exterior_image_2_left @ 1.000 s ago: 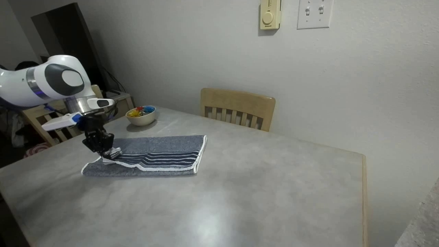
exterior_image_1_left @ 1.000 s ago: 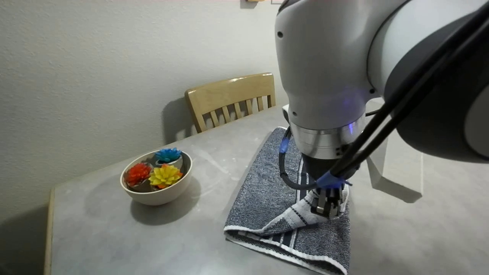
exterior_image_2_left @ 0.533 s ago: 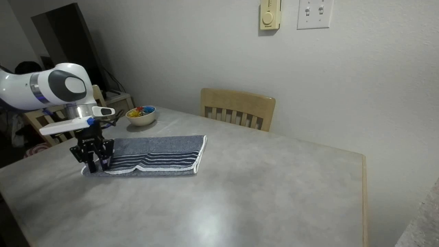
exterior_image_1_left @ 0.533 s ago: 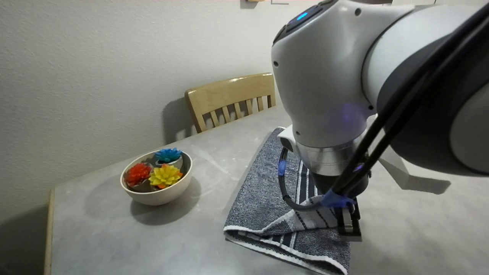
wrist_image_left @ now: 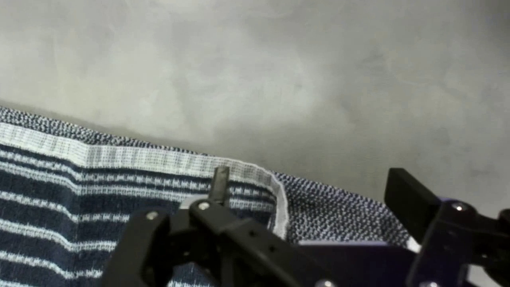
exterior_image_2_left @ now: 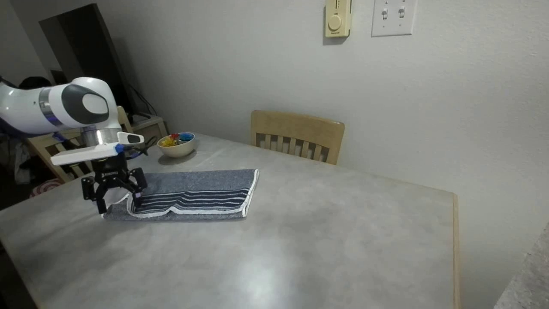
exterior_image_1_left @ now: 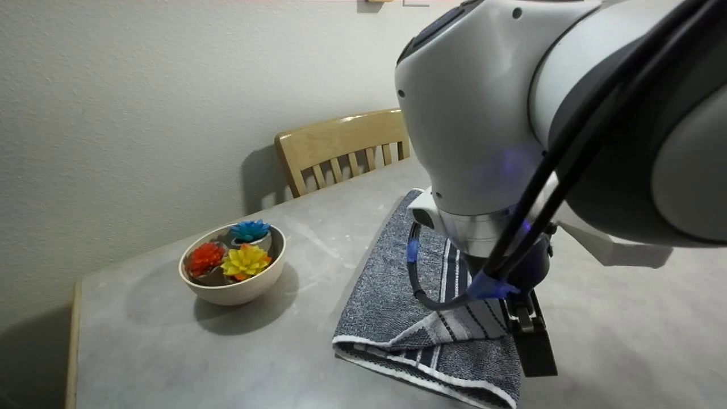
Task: Unfold the gray towel once
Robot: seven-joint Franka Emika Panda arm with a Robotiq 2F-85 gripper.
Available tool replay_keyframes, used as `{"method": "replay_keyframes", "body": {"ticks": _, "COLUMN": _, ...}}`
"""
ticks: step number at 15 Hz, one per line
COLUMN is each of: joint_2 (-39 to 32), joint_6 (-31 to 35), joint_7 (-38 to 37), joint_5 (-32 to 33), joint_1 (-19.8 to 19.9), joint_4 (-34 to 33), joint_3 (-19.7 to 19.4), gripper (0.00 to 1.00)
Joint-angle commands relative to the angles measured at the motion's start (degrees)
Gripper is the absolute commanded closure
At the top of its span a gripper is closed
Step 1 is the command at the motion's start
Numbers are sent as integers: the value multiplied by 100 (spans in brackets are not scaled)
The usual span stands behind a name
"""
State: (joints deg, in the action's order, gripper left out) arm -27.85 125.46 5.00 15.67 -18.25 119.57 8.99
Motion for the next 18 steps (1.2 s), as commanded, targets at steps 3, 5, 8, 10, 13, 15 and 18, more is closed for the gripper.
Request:
{"method": "replay_keyframes", "body": {"ticks": 3, "joint_2": 39, "joint_6": -31, "joint_7": 519, "joint_5": -292, "joint_1": 347, "joint_4": -153, "joint_3": 174, "gripper": 0}}
{"method": "replay_keyframes", "body": {"ticks": 5, "joint_2": 131, "joint_6": -79, "joint_7": 461, "joint_5": -455, "joint_1": 401, "joint_4": -167, "joint_3": 182, "gripper": 26}}
{"method": "replay_keyframes", "body": {"ticks": 8, "joint_2": 278, "joint_6": -245, "joint_7": 226, "joint_5": -865, "joint_1": 437, "joint_4": -208, "joint_3": 214, "gripper": 48}}
{"method": "replay_keyframes", "body": {"ticks": 10, "joint_2": 398, "joint_6": -371, "joint_7": 65, "joint_5": -1066, "joint_1": 375, "joint_4": -220, "joint_3": 246, "gripper": 11}}
{"method": "replay_keyframes", "body": {"ticks": 13, "joint_2": 593, "joint_6": -305, "joint_7": -213, "joint_5": -1012, "joint_1": 257, "joint_4": -215, "joint_3": 284, "gripper": 46}}
{"method": "replay_keyframes", "body": {"ticks": 15, "joint_2": 670, "joint_6": -212, "joint_7": -388, "joint_5": -829, "joint_1": 172, "joint_4": -257, "joint_3": 274, "gripper": 43}}
{"method": "replay_keyframes", "body": {"ticks": 18, "joint_2": 707, "joint_6": -164, "joint_7": -542, "joint_5": -449, "joint_1": 107, "joint_4": -372, "joint_3": 184, "gripper": 65}}
